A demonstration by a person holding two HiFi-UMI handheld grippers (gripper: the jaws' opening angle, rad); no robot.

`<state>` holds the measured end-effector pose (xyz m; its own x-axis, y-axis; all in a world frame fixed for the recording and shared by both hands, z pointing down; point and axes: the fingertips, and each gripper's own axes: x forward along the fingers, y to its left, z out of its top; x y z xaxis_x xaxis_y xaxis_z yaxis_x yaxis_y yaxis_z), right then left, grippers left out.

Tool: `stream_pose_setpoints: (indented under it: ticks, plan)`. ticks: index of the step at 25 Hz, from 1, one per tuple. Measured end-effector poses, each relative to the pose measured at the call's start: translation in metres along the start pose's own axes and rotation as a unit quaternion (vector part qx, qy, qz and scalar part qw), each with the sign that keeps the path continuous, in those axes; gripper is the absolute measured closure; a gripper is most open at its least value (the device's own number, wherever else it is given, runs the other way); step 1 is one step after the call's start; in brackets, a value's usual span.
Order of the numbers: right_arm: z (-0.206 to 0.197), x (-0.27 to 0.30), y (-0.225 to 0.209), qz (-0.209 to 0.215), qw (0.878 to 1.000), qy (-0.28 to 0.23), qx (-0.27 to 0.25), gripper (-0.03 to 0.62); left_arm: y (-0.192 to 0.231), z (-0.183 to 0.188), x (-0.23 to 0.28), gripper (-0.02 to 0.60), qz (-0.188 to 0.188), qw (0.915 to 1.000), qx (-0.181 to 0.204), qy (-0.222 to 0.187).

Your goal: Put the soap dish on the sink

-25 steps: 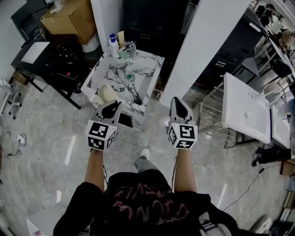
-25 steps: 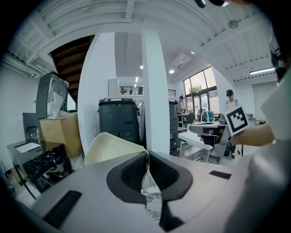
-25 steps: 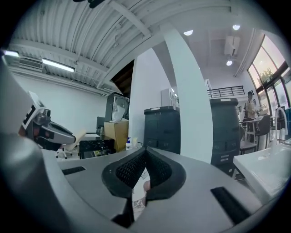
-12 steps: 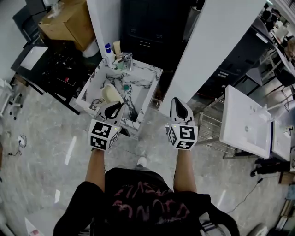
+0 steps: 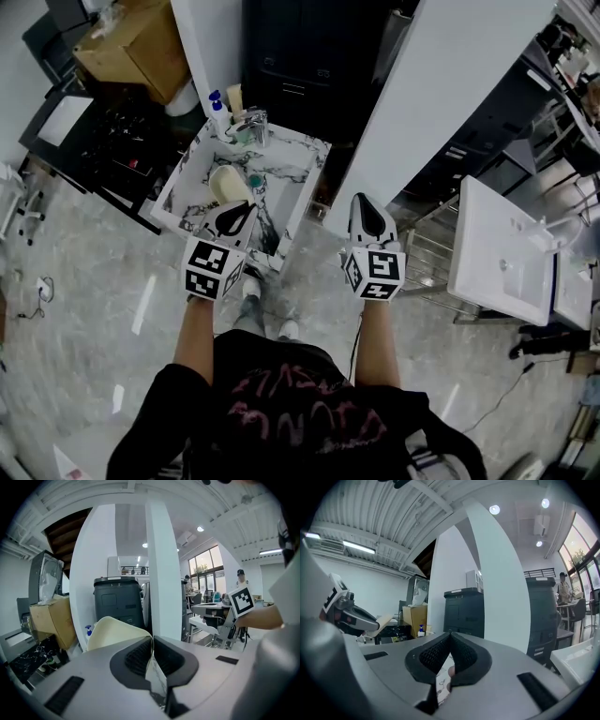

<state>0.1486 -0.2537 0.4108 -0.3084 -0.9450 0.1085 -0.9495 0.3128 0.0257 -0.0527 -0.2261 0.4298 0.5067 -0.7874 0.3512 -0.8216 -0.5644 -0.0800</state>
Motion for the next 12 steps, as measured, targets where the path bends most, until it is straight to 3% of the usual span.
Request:
stream_pose_setpoints:
  ticks: [12]
  plan:
    - [0.001,0.060,0.001,-0.030,1.000,0.006,0.003,0.580,0.041,-0.004,0.055,0.551,-0.043,0.9990,0.005,0.011]
